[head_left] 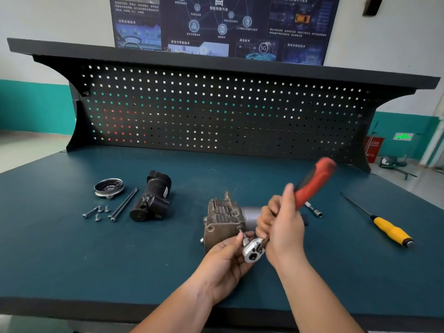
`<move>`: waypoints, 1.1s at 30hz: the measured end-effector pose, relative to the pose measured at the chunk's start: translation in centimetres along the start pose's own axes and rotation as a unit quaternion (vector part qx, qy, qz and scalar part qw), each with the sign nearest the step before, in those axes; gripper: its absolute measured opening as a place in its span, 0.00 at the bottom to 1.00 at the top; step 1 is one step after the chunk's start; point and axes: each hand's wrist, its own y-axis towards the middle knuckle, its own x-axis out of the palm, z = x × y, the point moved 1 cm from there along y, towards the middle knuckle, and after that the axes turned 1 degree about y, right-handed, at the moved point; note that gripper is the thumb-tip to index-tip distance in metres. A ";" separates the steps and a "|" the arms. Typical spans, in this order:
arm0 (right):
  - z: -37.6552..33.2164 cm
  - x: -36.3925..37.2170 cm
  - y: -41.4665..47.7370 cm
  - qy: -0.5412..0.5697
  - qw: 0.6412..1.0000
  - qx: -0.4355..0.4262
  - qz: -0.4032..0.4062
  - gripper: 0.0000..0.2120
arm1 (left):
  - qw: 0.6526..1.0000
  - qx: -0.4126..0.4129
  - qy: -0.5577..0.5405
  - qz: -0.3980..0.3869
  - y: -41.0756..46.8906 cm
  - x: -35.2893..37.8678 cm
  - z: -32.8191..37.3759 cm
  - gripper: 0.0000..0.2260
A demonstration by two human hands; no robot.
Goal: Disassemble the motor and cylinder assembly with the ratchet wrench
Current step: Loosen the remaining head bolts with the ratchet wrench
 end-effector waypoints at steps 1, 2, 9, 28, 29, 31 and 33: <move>-0.1 0.5 0.0 -0.031 0.999 -0.009 -0.017 0.23 | 1.000 0.001 -0.006 -0.005 0.0 0.0 0.0 0.11; -0.1 0.8 0.0 -0.057 0.998 -0.013 -0.032 0.24 | 1.000 0.003 -0.012 -0.010 0.1 0.0 0.0 0.11; 0.0 3.7 0.3 -0.332 0.923 -0.051 -0.189 0.25 | 1.000 -0.005 0.020 0.018 0.1 -0.3 -0.2 0.11; -1.7 0.2 0.6 0.175 0.983 0.056 -0.020 0.18 | 1.000 0.018 0.003 0.023 -0.7 0.4 0.3 0.10; -1.4 -0.8 0.5 0.214 0.975 0.058 0.024 0.18 | 0.999 0.017 0.008 0.025 -0.7 0.4 0.3 0.10; -0.4 -2.6 0.2 0.278 0.952 0.068 0.106 0.17 | 0.999 0.015 0.009 0.034 -0.7 0.3 0.2 0.09; 0.9 -3.8 -0.4 0.327 0.928 0.077 0.163 0.16 | 0.999 0.016 0.012 0.040 -0.8 0.3 0.1 0.09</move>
